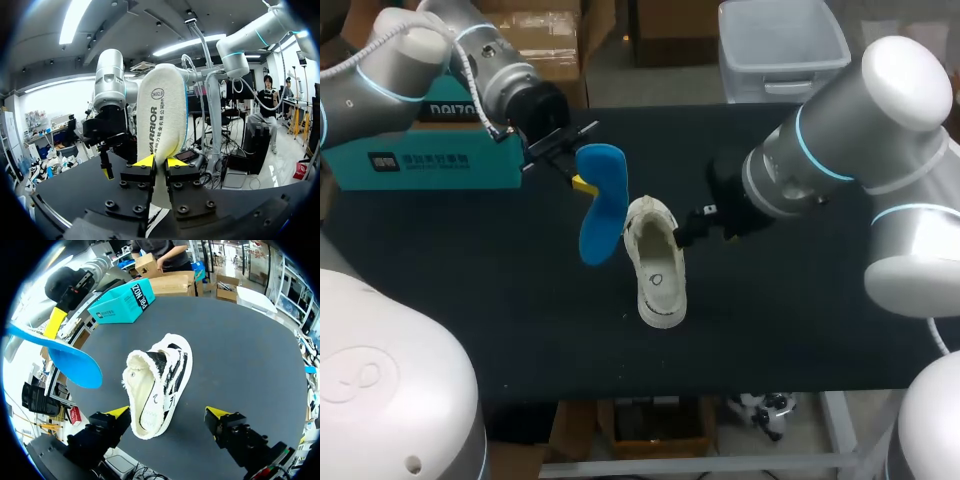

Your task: Open the shoe tongue, take the insole out of the shoe, put the insole back into the shoe, and pack the shoe into the shoebox

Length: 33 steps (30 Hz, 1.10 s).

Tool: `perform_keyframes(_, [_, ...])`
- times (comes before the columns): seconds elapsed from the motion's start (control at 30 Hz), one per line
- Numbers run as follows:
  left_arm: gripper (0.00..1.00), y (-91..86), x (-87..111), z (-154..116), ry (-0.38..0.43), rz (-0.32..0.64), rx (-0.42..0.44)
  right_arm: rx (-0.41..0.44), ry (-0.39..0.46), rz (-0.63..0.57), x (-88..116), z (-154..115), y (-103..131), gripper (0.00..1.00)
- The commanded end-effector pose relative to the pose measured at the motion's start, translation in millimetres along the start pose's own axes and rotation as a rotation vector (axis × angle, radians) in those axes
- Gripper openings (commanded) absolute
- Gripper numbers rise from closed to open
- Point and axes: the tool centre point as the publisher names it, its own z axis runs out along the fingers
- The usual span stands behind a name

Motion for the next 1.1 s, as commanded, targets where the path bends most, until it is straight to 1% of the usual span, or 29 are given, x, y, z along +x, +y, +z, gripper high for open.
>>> perform_keyframes(0.03, [0.0, -1.1, 2.6, 2, -0.019, 0.011, 0.019, 0.021, 0.014, 0.048, -1, -4, 2, 1.0])
perform_keyframes(0.07, [0.0, -3.5, 4.3, 4, -0.036, 0.012, 0.002, 0.046, 0.038, 0.076, -3, -5, 1, 1.0])
perform_keyframes(0.13, [0.0, -8.0, 6.7, 6, -0.034, 0.019, 0.006, 0.051, 0.041, 0.102, -2, -9, 0, 1.0])
perform_keyframes(0.2, [0.0, -14.5, 10.0, 9, -0.05, 0.037, -0.003, 0.057, 0.073, 0.132, 0, -14, -2, 1.0])
perform_keyframes(0.23, [0.0, -18.7, 10.7, 9, -0.046, 0.043, 0.004, 0.056, 0.075, 0.181, -1, -17, -3, 1.0])
perform_keyframes(0.3, [0.0, -24.2, 12.1, 11, -0.051, 0.065, -0.002, 0.066, 0.091, 0.229, -2, -20, -4, 1.0])
perform_keyframes(0.33, [0.0, -27.6, 12.1, 13, -0.038, 0.083, 0.009, 0.075, 0.116, 0.274, -2, -22, -5, 1.0])
perform_keyframes(0.37, [0.0, -29.6, 12.0, 14, -0.032, 0.095, 0.015, 0.089, 0.118, 0.281, -2, -23, -5, 1.0])
perform_keyframes(0.43, [0.0, -33.6, 10.8, 18, -0.02, 0.12, 0.027, 0.104, 0.161, 0.333, 1, -27, -5, 1.0])
perform_keyframes(0.53, [0.0, -37.2, 6.1, 27, 0.022, 0.14, 0.05, 0.13, 0.183, 0.406, 2, -34, -6, 1.0])
perform_keyframes(0.57, [0.0, -38.3, 4.5, 31, 0.031, 0.147, 0.047, 0.148, 0.184, 0.434, 2, -35, -6, 1.0])
perform_keyframes(0.6, [0.0, -39.7, 2.9, 36, 0.05, 0.157, 0.044, 0.154, 0.204, 0.469, 2, -37, -7, 1.0])
perform_keyframes(0.67, [0.0, -40.6, 0.0, 44, 0.079, 0.168, 0.039, 0.192, 0.223, 0.532, 4, -39, -8, 1.0])
perform_keyframes(0.77, [0.0, -40.8, -3.5, 52, 0.11, 0.177, 0.036, 0.222, 0.299, 0.627, 5, -40, -9, 1.0])
perform_keyframes(0.8, [0.0, -40.5, -4.8, 55, 0.122, 0.176, 0.033, 0.258, 0.321, 0.649, 7, -37, -9, 1.0])
perform_keyframes(0.83, [0.0, -40.2, -5.7, 57, 0.135, 0.18, 0.039, 0.306, 0.316, 0.648, 10, -34, -10, 1.0])
perform_keyframes(0.9, [0.0, -39.2, -6.7, 58, 0.145, 0.183, 0.039, 0.306, 0.316, 0.648, 10, -34, -10, 1.0])
perform_keyframes(1.03, [0.0, -35.7, -8.3, 59, 0.175, 0.192, 0.067, 0.306, 0.316, 0.648, 10, -34, -10, 1.0])
perform_keyframes(1.1, [0.0, -33.8, -7.5, 58, 0.175, 0.189, 0.065, 0.306, 0.316, 0.648, 10, -34, -10, 1.0])
